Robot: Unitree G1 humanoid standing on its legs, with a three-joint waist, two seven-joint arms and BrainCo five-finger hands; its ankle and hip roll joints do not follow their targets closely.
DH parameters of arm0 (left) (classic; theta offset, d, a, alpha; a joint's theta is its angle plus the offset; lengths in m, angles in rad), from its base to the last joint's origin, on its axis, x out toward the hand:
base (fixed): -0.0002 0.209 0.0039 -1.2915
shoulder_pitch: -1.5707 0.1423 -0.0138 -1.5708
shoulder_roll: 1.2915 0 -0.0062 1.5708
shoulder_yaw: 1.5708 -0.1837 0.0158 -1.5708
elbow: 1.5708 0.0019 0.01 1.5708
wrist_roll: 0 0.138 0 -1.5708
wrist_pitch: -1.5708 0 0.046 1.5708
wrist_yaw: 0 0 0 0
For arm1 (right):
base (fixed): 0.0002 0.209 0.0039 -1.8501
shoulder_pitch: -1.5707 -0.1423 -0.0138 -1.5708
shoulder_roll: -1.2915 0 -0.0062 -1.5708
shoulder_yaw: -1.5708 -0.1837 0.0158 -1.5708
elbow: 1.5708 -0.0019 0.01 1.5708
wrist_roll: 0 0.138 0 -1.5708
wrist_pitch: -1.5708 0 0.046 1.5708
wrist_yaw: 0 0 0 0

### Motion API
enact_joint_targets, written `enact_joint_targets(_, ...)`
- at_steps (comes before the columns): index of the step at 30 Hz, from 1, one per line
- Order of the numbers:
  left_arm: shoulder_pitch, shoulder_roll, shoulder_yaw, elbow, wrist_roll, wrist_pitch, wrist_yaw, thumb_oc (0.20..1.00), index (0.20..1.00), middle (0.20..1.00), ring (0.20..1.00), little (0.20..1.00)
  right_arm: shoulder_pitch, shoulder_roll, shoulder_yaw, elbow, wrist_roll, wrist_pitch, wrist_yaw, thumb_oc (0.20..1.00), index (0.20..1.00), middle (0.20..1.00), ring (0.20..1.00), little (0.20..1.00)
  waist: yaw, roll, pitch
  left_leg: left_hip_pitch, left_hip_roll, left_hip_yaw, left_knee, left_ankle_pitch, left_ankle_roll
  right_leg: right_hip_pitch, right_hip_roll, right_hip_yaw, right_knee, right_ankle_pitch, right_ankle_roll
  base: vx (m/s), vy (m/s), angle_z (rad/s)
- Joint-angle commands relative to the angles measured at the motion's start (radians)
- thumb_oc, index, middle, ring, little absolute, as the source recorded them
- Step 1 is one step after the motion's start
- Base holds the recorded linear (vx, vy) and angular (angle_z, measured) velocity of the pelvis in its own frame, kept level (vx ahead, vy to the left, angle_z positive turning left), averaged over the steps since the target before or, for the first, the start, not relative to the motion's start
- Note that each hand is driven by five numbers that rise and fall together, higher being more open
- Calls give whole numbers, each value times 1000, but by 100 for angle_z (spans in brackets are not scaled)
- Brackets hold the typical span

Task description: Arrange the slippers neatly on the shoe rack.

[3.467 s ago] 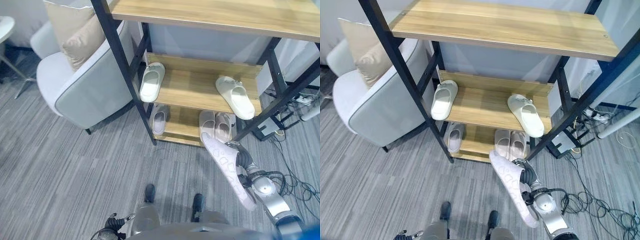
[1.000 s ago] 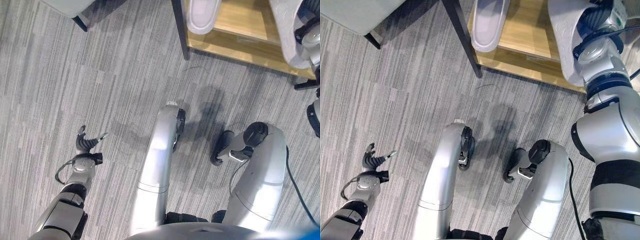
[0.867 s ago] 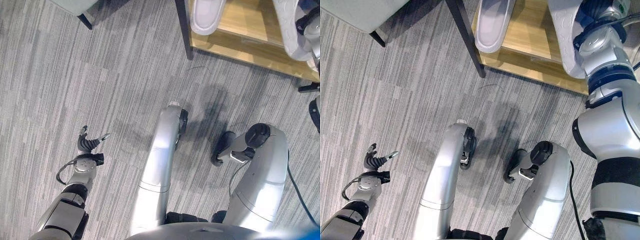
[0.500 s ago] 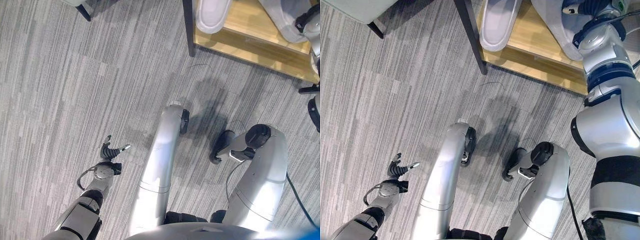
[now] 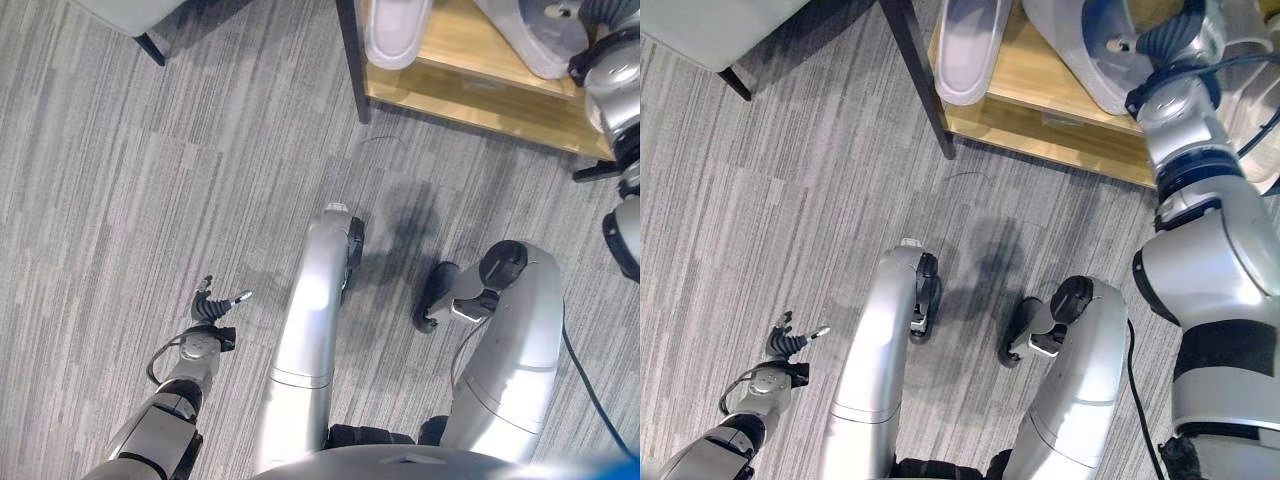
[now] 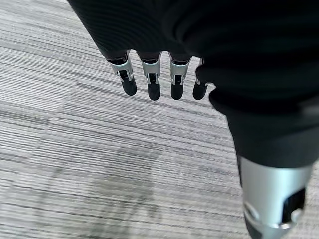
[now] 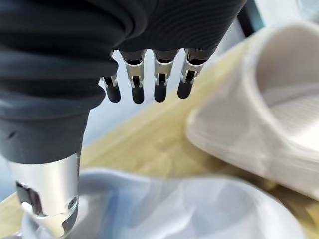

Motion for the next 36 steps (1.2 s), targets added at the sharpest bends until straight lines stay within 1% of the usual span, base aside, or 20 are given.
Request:
enact_joint_targets(1, 23, 32, -4, -1, -39, -1, 12, 1000, 1000, 1000, 1000, 1000, -41, 24, -9, -24, 24, -41, -32, 1000, 1000, 1000, 1000, 1000, 35, -47, -1, 58, 18, -167, -71, -41, -58, 64, -3, 192, -6, 16, 50, -46, 5, -4)
enact_joint_targets(4, 28, 27, 4, 7, -48, 9, 9, 1000, 1000, 1000, 1000, 1000, -11, 71, -22, -57, 12, -40, -31, 1000, 1000, 1000, 1000, 1000, 30, -46, -1, 58, 20, -178, -33, -57, -60, 64, 7, 196, 24, 7, 52, -33, 19, -10)
enact_joint_targets(10, 39, 37, 15, 3, -73, 4, 9, 1000, 1000, 1000, 1000, 1000, 19, 122, -21, -104, -9, -44, -27, 1000, 1000, 1000, 1000, 1000, 23, -32, -1, 58, 17, -188, 30, -82, -60, 64, 19, 205, 82, -11, 55, -27, 5, -10)
enact_joint_targets(14, 46, 27, 18, 7, -82, 0, 11, 1000, 1000, 1000, 1000, 1000, 27, 149, -31, -95, -7, -42, -29, 1000, 1000, 1000, 1000, 1000, 19, -39, -1, 58, 16, -189, 48, -89, -60, 64, 27, 215, 102, -15, 53, -16, 1, -1)
enact_joint_targets(17, 52, 20, 23, 10, -86, 6, 15, 1000, 1000, 1000, 1000, 1000, 51, 175, -61, -103, 8, -45, -40, 1000, 1000, 1000, 1000, 1000, 15, -42, -1, 58, 20, -184, 64, -97, -61, 64, 34, 220, 121, -18, 54, 0, 0, 0)
enact_joint_targets(21, 44, 25, 30, 16, -82, 12, 15, 1000, 1000, 1000, 1000, 1000, 72, 206, -75, -118, 13, -46, -38, 1000, 1000, 1000, 1000, 1000, 12, -40, -1, 58, 20, -184, 80, -103, -61, 64, 37, 223, 136, -22, 55, -6, -1, -3)
enact_joint_targets(22, 37, 28, 31, 16, -82, 13, 14, 1000, 1000, 1000, 1000, 1000, 79, 220, -83, -125, 19, -46, -36, 1000, 1000, 1000, 1000, 1000, 9, -35, -1, 58, 19, -185, 87, -105, -62, 64, 39, 226, 142, -23, 57, -22, 3, -9)
enact_joint_targets(23, 32, 29, 25, 13, -83, 13, 17, 1000, 1000, 1000, 1000, 1000, 81, 251, -96, -134, 45, -53, -39, 1000, 1000, 1000, 1000, 1000, 6, -31, -1, 58, 18, -185, 93, -105, -62, 64, 41, 229, 151, -22, 58, -17, 9, -6)
enact_joint_targets(25, 33, 24, 22, 14, -85, 13, 18, 1000, 1000, 1000, 1000, 1000, 83, 264, -102, -135, 52, -56, -40, 1000, 1000, 1000, 1000, 1000, 4, -32, -1, 58, 19, -184, 94, -105, -62, 64, 42, 231, 153, -21, 58, 0, 0, 0)
enact_joint_targets(27, 35, 16, 20, 26, -85, 14, 26, 1000, 1000, 1000, 1000, 1000, 68, 330, -76, -141, 13, -50, -46, 1000, 1000, 1000, 1000, 1000, 6, -33, -1, 58, 21, -182, 108, -111, -61, 64, 46, 232, 169, -24, 57, -4, 6, -3)
enact_joint_targets(28, 35, 16, 20, 26, -85, 14, 26, 1000, 1000, 1000, 1000, 1000, 68, 331, -76, -142, 13, -50, -46, 1000, 1000, 1000, 1000, 1000, 5, -33, -1, 58, 21, -182, 108, -111, -61, 64, 45, 233, 169, -24, 57, -5, 18, -7)
enact_joint_targets(31, 32, 7, 10, 37, -80, 13, 39, 1000, 1000, 1000, 1000, 1000, 40, 390, -61, -149, -8, -54, -60, 1000, 1000, 1000, 1000, 1000, 9, -30, -1, 58, 19, -182, 115, -114, -60, 64, 47, 240, 176, -21, 59, -1, 4, -2)
enact_joint_targets(33, 30, 5, 7, 39, -77, 11, 43, 1000, 1000, 1000, 1000, 1000, 26, 413, -57, -143, -4, -55, -64, 1000, 1000, 1000, 1000, 1000, 12, -30, -1, 58, 18, -177, 113, -115, -61, 64, 48, 244, 179, -20, 59, 0, 0, 0)
enact_joint_targets(36, 31, 3, 5, 39, -76, 11, 44, 1000, 1000, 1000, 1000, 1000, 18, 423, -58, -140, -3, -57, -67, 1000, 1000, 1000, 1000, 1000, 13, -31, -1, 58, 19, -174, 111, -114, -62, 64, 49, 246, 180, -18, 60, 0, 0, 0)
